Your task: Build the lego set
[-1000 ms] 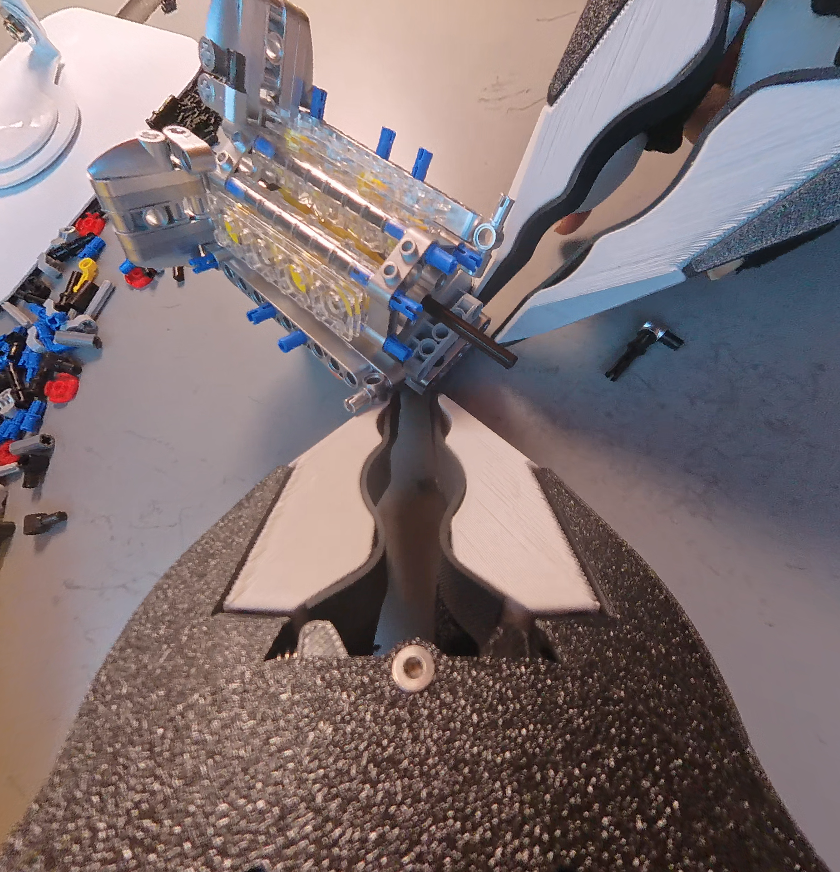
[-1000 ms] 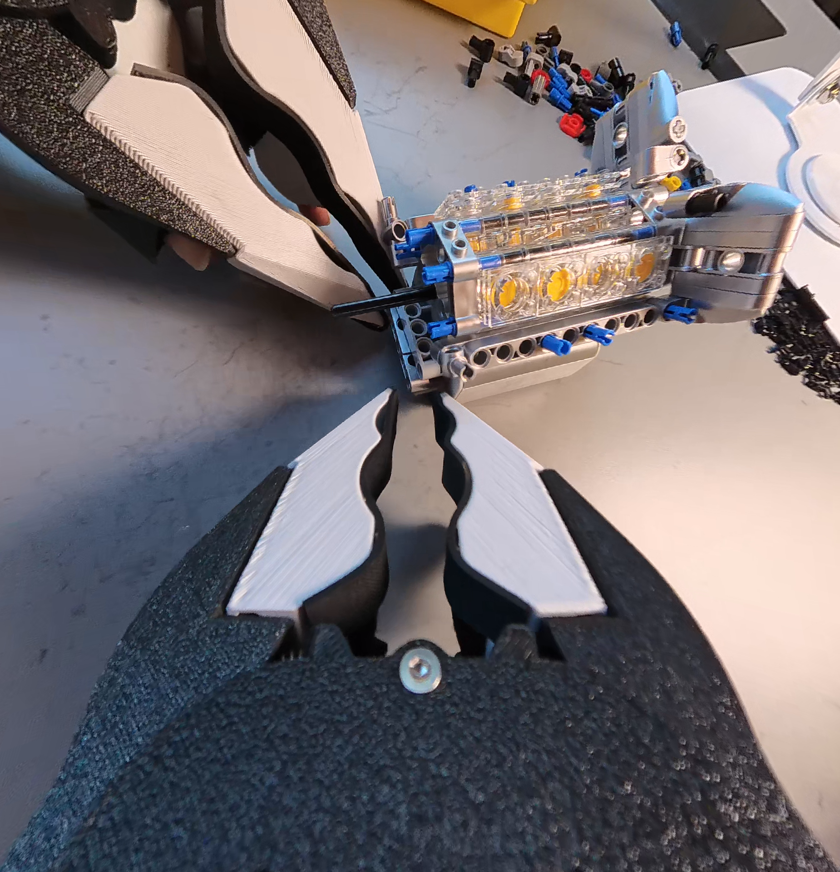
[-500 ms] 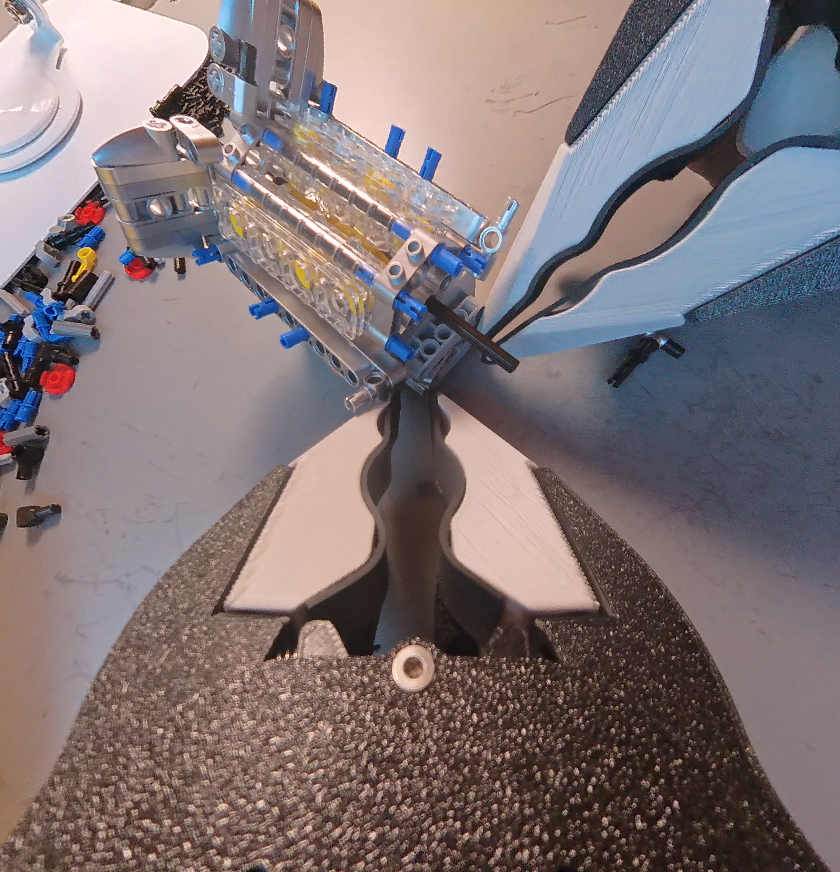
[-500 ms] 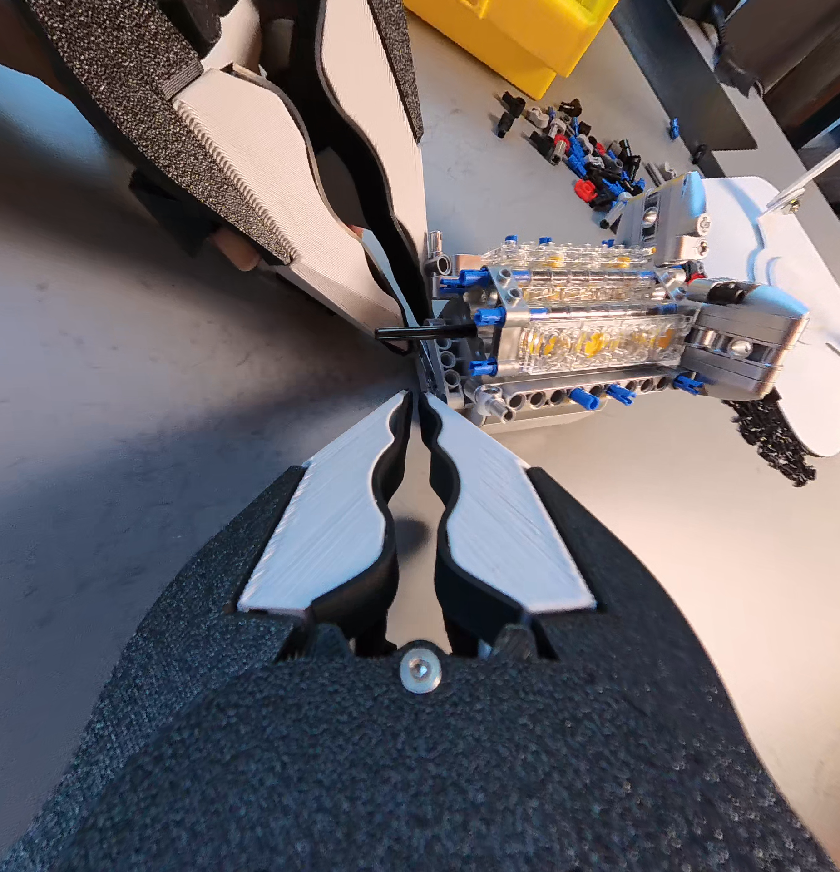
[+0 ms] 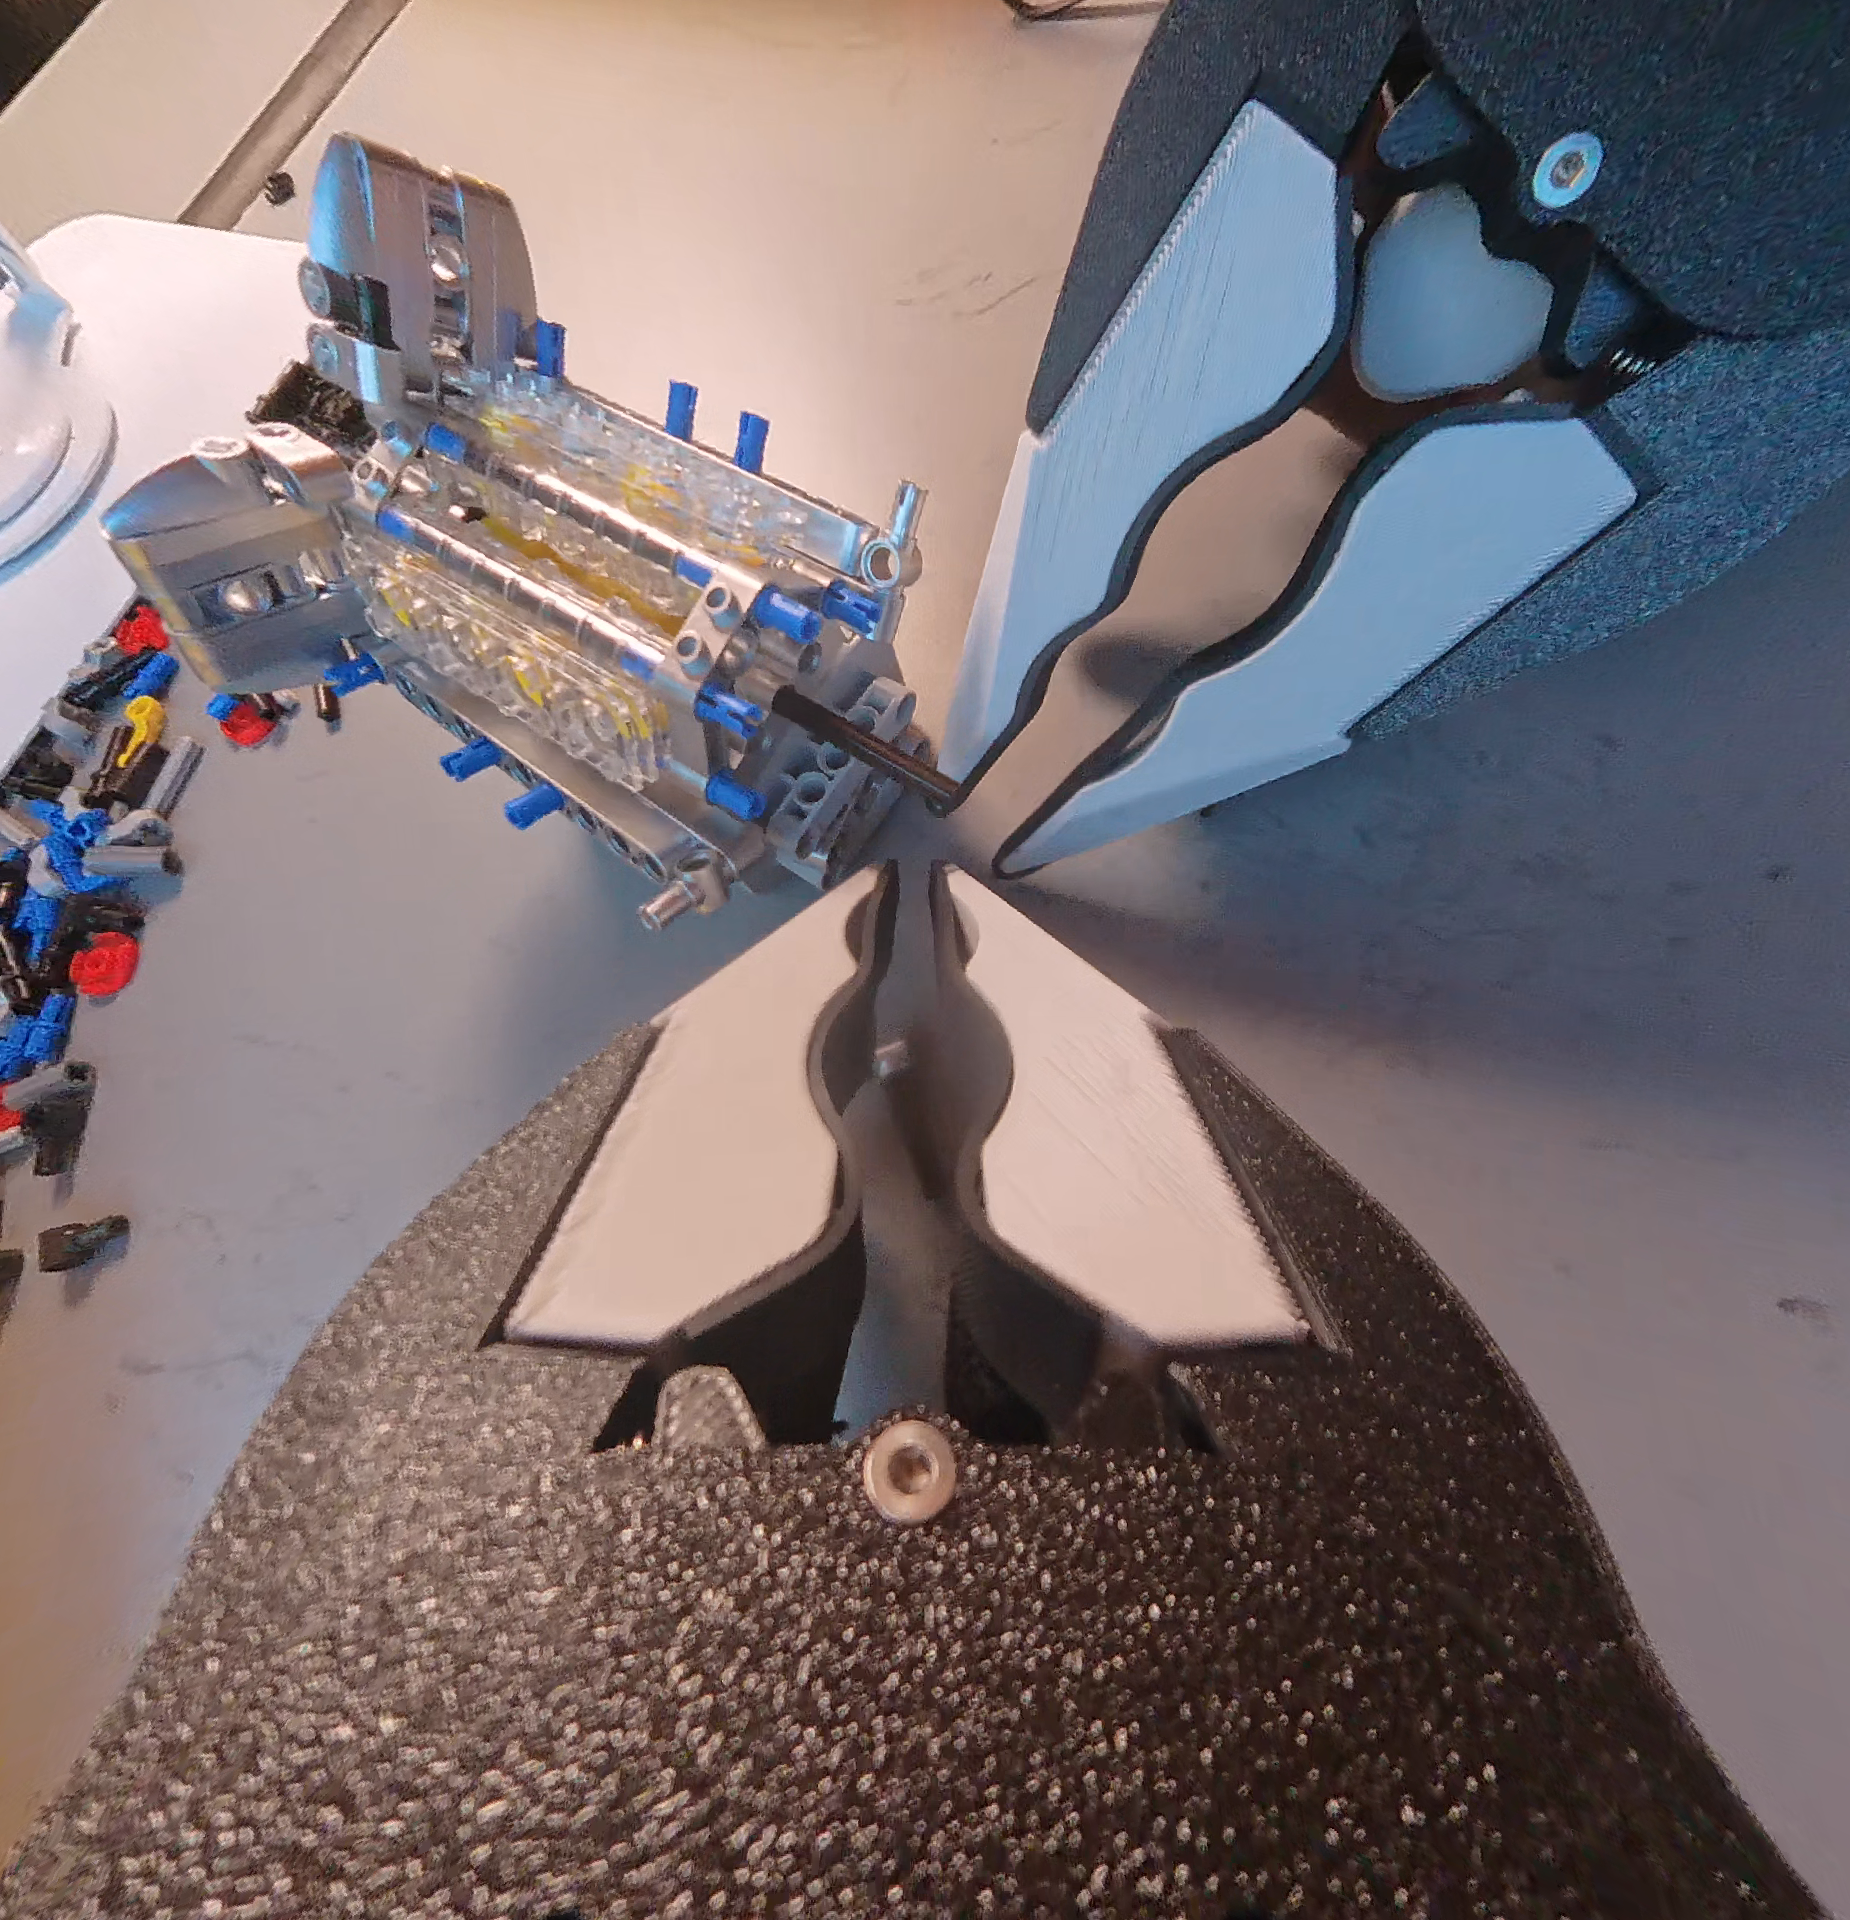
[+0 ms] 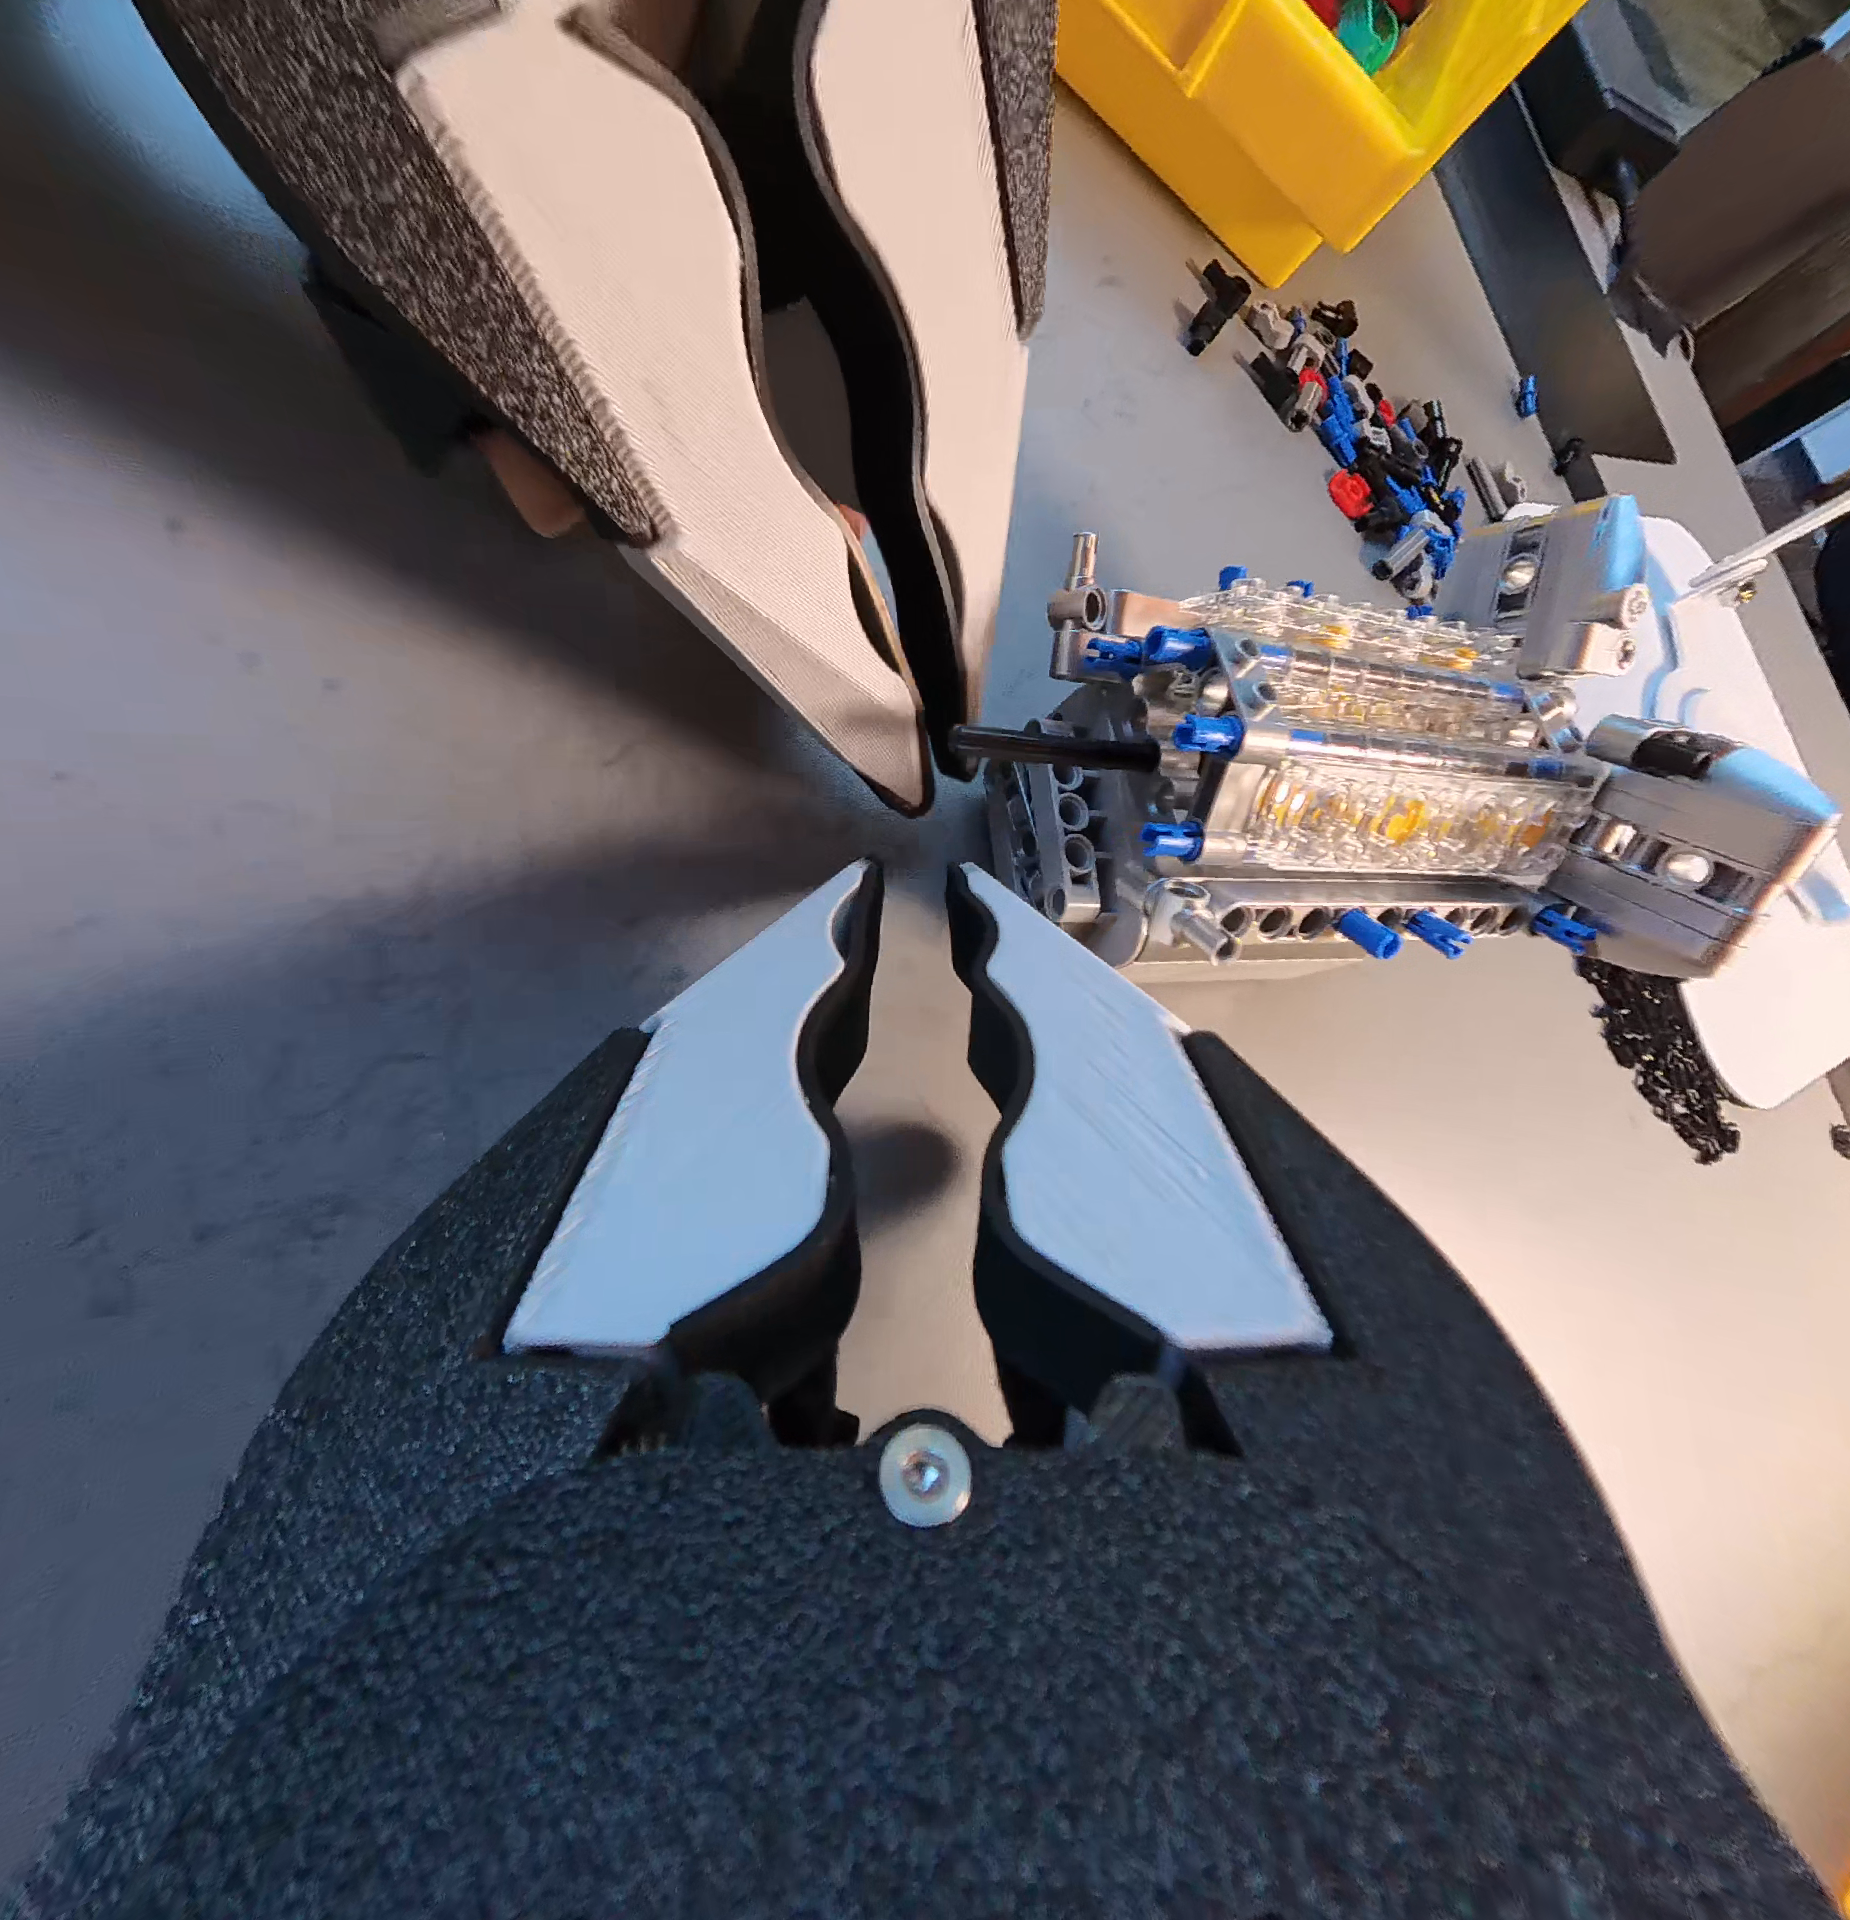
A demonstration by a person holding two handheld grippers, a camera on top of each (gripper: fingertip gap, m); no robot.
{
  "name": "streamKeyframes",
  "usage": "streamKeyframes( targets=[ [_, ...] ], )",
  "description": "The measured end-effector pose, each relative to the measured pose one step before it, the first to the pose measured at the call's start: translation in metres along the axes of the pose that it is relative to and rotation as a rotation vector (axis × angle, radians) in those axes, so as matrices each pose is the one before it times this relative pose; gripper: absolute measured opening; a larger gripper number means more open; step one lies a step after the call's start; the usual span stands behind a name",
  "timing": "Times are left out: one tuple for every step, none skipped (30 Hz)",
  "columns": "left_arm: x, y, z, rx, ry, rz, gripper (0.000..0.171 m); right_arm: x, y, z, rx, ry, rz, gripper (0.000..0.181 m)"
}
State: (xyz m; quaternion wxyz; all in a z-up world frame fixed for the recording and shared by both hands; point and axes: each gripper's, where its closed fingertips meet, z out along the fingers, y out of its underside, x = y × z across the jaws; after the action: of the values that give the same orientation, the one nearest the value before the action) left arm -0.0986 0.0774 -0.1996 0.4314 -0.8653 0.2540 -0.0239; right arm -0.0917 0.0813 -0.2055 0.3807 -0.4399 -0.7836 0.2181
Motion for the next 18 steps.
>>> streamKeyframes(
  targets=[
    [-0.00159, 0.00085, 0.00241, -0.00708, -0.0143, 0.0069, 0.004, 0.00064, -0.00011, -0.00141, 0.0045, 0.0006, 0.0025, 0.012],
    [-0.00189, 0.00076, 0.00216, -0.00639, -0.0137, 0.0029, 0.004, 0.00065, 0.00005, -0.00154, 0.0045, -0.0015, 0.0066, 0.012],
    [-0.00106, 0.00043, 0.00143, -0.00456, -0.0083, 0.0019, 0.004, 0.00063, 0.00052, -0.00147, 0.0027, -0.0021, 0.0087, 0.012],
    [-0.00076, 0.00036, 0.00076, -0.00348, -0.0064, 0.0017, 0.004, 0.00064, 0.00097, -0.0012, 0.0011, -0.0014, 0.0064, 0.012],
    [-0.0011, 0.00037, 0.0004, -0.00295, -0.0089, 0.0003, 0.004, 0.00066, 0.00127, -0.00112, -0.0001, 0.0003, 0.002, 0.012],
    [-0.0016, 0.00057, 0.0003, -0.00344, -0.0118, -0.0018, 0.004, 0.00055, 0.00119, -0.00078, -0.0013, 0.0021, -0.0005, 0.013],
    [-0.00153, 0.00052, 0.00029, -0.00273, -0.0089, -0.0028, 0.004, 0.0002, 0.00102, -0.00056, -0.0014, 0.0007, -0.0017, 0.013],
    [-0.00038, 0.00016, 0.00013, -0.0004, -0.0017, -0.0027, 0.004, -0.00025, 0.00053, -0.00034, -0.0009, -0.001, -0.0017, 0.013],
    [-0.0001, -0.00001, 0.00006, 0.00033, 0.0001, -0.0016, 0.004, -0.00013, 0.00026, -0.00001, -0.0008, -0.0003, -0.0016, 0.013],
    [-0.00008, 0.00004, 0.00008, -0.00004, -0.0014, 0.0, 0.004, -0.00024, 0.00023, 0.00015, -0.0016, -0.0003, -0.002, 0.014],
    [-0.00017, 0.00014, -0.00008, -0.00038, -0.0025, 0.0015, 0.004, -0.0002, 0.00009, 0.00013, -0.0011, 0.0001, -0.0014, 0.014],
    [0.00005, 0.00008, 0.00004, -0.00035, -0.0022, 0.003, 0.004, -0.0002, 0.00001, -0.00001, 0.0, -0.0003, -0.0012, 0.015],
    [0.00034, 0.0001, -0.00007, -0.00033, -0.0013, 0.0043, 0.004, -0.00006, 0.00003, -0.00007, 0.0003, 0.0004, -0.0024, 0.015],
    [0.00018, 0.00031, -0.00008, -0.00102, -0.0017, 0.005, 0.005, 0.00041, 0.00014, -0.00024, 0.0002, 0.0039, -0.003, 0.015],
    [0.00022, 0.00066, -0.00026, -0.00235, -0.0024, 0.0045, 0.006, 0.00089, 0.00044, -0.00032, -0.0008, 0.0059, -0.0021, 0.016],
    [0.0001, 0.00069, -0.00036, -0.00216, -0.0018, 0.0033, 0.007, 0.00095, 0.00059, -0.00036, -0.0005, 0.0042, 0.0003, 0.018],
    [0.00026, 0.00058, -0.00054, -0.00013, -0.0005, 0.0027, 0.008, 0.0009, 0.00064, -0.00052, 0.0, 0.0027, 0.0038, 0.02],
    [0.00043, -0.00008, -0.00066, 0.0029, 0.0015, 0.0031, 0.009, 0.00127, 0.00078, -0.00045, -0.0005, 0.0024, 0.0056, 0.022]
  ],
)
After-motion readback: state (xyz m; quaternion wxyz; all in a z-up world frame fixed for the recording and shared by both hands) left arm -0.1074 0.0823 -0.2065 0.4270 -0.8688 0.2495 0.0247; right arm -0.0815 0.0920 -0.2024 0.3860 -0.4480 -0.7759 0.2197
